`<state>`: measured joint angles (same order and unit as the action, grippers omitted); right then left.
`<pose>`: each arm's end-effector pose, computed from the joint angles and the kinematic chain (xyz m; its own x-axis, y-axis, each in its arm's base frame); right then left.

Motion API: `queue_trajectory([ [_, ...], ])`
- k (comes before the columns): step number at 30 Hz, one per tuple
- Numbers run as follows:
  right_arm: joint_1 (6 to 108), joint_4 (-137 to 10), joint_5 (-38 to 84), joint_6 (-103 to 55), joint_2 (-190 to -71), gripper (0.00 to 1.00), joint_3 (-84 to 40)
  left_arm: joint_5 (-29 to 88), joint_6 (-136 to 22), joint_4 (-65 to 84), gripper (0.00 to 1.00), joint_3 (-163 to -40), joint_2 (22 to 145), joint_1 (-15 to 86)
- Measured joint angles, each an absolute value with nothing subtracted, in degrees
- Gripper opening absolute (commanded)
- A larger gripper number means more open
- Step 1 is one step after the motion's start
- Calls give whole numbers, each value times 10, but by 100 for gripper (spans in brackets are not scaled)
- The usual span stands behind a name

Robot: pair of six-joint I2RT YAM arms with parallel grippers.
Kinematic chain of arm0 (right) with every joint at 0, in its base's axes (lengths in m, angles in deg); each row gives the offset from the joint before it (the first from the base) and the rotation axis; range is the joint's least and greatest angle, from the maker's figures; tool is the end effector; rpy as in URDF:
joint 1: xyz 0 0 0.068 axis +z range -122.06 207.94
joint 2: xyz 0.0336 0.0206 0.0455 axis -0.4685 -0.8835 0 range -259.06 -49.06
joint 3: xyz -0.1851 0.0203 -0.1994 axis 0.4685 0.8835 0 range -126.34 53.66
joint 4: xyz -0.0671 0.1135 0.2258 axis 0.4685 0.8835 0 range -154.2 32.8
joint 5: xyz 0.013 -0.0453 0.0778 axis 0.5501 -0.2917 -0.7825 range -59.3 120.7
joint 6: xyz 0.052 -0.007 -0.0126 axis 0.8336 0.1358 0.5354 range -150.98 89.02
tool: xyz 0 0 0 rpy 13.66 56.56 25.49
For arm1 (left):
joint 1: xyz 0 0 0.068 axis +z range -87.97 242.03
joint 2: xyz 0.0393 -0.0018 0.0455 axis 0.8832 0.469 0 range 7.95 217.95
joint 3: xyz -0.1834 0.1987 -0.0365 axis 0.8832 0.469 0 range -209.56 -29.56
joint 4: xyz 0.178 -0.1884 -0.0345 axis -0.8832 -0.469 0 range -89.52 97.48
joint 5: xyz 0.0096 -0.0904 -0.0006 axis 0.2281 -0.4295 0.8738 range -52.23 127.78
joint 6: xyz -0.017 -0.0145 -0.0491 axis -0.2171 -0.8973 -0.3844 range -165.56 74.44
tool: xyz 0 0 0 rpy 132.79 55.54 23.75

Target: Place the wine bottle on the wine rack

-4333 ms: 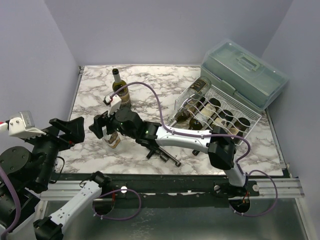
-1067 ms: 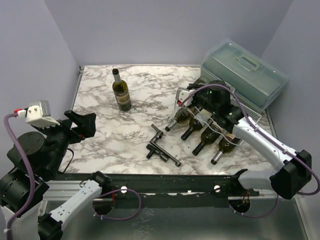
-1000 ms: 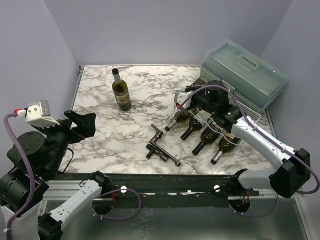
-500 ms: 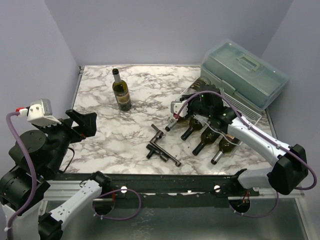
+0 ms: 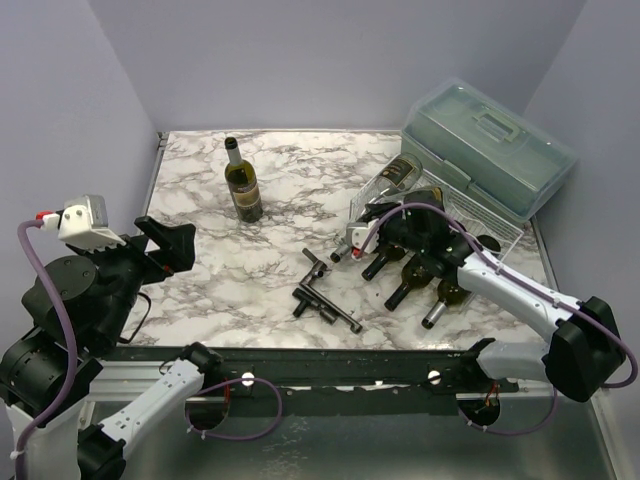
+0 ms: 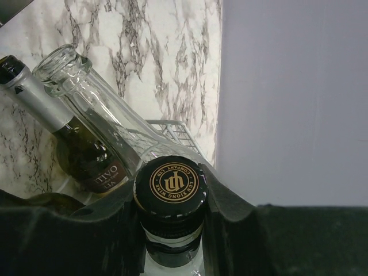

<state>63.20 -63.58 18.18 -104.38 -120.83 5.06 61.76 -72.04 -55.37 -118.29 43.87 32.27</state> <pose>0.2290 0.1714 0.2791 0.6013 -0.7206 -0.3451 -0.5230 -0.0284 -0.8519 0.0171 0.0069 0.4812 -0.1829 -0.3648 -0.9130 0.0274 0.9264 -0.3756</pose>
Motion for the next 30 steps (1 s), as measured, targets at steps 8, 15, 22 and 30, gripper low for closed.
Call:
queue_trajectory([
  [8, 626, -668, 195, -1051, -1187, 55, 92, 617, -721, -553, 99, -1183, 443, 323],
  [15, 627, -671, 192, -1045, -1178, 56, 129, 617, -721, -553, 99, -1182, 443, 323],
  [22, 627, -673, 193, -1044, -1178, 57, 133, 617, -728, -553, 99, -1172, 437, 323],
  [30, 630, -671, 192, -1035, -1190, 65, 133, 616, -727, -552, 99, -1172, 432, 323],
])
